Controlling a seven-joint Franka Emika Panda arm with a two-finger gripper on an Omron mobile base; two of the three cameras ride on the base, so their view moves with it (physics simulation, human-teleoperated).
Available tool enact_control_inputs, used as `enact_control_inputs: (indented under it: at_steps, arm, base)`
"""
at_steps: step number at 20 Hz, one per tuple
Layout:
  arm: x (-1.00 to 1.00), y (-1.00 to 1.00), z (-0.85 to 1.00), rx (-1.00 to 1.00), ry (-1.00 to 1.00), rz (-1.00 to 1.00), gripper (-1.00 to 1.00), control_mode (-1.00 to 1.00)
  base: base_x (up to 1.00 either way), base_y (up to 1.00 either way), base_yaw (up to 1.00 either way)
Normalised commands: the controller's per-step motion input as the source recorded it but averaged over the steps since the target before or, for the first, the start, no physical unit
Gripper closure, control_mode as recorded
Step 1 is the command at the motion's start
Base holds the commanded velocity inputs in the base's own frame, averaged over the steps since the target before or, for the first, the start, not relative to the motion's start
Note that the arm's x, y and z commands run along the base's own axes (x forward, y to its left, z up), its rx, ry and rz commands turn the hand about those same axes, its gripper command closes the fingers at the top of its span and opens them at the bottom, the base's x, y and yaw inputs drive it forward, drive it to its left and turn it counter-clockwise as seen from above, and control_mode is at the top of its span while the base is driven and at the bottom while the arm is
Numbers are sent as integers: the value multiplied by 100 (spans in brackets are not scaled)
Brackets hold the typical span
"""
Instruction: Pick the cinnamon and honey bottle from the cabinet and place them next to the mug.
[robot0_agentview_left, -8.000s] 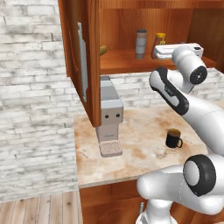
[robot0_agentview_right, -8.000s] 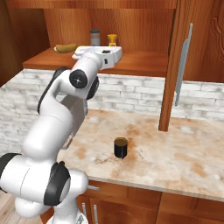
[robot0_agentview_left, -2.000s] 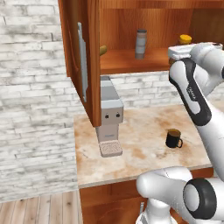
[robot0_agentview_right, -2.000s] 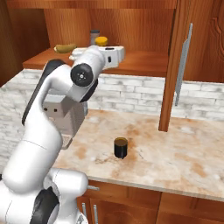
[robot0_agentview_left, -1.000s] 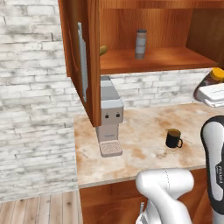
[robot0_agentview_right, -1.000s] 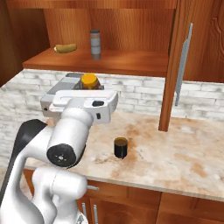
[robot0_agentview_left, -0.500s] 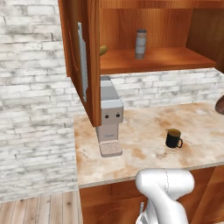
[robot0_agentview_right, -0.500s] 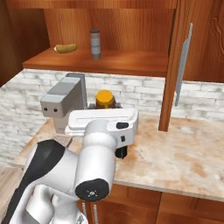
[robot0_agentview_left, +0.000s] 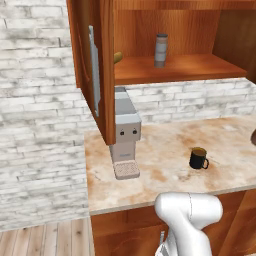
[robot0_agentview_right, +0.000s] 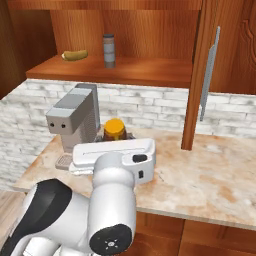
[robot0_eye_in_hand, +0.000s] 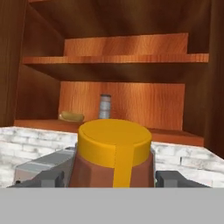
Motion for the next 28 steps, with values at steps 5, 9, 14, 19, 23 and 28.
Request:
enact_control_inputs:
  at_steps: [5, 9, 14, 19, 23, 28]
  arm:
    - [-3, 28, -62, 3, 0, 4, 100, -100]
    - [-14, 22, -94, 5, -5, 6, 100, -100]
    - [0, 16, -82, 6, -12, 6, 100, -100]
    - [7, 3, -18, 2, -5, 2, 100, -100]
    - [70, 0, -33, -2, 0, 0, 100, -100]
    - [89, -2, -42, -2, 0, 0, 100, -100]
  base:
    - [0, 0, 0]
    - [0, 0, 0]
    - [0, 0, 0]
    - [0, 0, 0]
    - [0, 0, 0]
    - [0, 0, 0]
